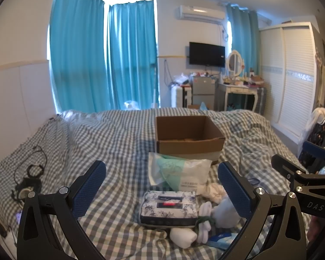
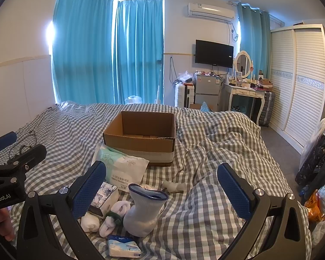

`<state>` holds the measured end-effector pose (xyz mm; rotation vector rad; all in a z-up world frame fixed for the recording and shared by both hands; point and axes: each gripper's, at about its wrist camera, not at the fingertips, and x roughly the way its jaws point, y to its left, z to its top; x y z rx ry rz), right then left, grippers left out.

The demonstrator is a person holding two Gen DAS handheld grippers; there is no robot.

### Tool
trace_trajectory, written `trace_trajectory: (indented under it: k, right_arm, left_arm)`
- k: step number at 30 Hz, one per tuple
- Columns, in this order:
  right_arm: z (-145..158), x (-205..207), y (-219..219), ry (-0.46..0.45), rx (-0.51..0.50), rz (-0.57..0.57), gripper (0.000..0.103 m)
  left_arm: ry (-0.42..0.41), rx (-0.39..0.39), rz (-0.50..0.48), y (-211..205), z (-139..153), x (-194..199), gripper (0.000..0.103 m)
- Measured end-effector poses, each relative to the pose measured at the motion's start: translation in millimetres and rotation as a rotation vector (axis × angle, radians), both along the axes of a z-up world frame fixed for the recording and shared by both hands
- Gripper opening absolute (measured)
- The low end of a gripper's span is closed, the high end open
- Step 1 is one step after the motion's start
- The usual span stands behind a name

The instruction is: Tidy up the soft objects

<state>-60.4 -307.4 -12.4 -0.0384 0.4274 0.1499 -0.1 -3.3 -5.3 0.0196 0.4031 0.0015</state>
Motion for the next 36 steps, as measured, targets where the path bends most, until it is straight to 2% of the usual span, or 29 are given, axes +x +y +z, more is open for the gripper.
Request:
trace_trajectory:
  k: [36]
  right_arm:
    - [-4,2,1,0.009,-0.003,0.001,0.103]
  left_arm:
    - [0.008,-0.006,0.002,2,2,0,0.103]
